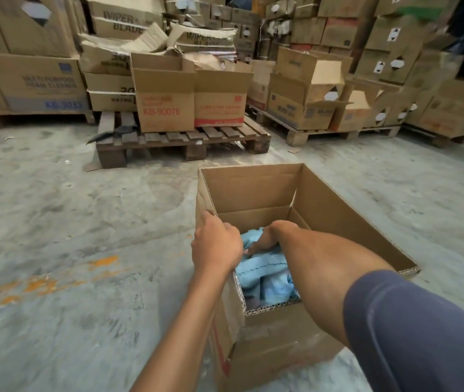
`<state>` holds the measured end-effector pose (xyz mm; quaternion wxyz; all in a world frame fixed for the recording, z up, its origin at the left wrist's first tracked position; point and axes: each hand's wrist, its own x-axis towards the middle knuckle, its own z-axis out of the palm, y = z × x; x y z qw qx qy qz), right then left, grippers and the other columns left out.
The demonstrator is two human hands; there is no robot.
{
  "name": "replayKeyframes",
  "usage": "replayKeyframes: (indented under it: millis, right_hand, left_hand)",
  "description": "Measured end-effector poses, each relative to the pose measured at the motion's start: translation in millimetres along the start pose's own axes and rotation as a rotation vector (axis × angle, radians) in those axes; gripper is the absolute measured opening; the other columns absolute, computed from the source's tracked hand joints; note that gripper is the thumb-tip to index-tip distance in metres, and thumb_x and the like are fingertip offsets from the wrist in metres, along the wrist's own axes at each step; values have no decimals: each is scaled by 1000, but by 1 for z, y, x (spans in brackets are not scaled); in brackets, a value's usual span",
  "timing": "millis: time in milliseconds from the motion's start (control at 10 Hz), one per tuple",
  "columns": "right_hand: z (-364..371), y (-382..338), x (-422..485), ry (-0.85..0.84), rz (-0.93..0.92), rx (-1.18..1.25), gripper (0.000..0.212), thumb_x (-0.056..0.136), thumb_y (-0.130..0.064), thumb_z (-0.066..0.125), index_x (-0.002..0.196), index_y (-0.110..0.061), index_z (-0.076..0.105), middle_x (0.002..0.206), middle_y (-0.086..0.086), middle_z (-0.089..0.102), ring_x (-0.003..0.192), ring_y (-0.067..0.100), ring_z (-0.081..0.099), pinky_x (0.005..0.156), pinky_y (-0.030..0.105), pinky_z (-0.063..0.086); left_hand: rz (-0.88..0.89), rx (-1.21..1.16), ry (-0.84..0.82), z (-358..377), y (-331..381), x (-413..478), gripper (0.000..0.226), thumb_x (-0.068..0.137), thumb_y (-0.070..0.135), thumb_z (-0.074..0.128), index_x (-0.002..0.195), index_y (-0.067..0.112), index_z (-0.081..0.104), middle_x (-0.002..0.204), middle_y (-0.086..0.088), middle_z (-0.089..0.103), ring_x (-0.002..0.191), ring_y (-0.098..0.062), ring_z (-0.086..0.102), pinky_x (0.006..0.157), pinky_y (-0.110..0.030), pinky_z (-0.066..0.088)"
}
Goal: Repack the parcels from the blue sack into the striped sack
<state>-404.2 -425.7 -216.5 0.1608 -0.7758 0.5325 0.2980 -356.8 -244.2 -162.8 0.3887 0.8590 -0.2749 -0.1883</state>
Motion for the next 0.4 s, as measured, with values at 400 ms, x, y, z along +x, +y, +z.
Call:
replayKeyframes:
  millis: [400]
  right_hand:
    - [14, 48, -186, 460, -439, 74, 83, 91, -69, 48, 158, -40, 9, 168, 6, 1, 154, 32, 6, 122, 50, 20]
  left_hand:
    - [264, 105, -72, -96, -10, -76, 50, 97, 38, 42, 142, 17, 41, 148, -4, 41, 140, -21, 30, 109, -38, 32]
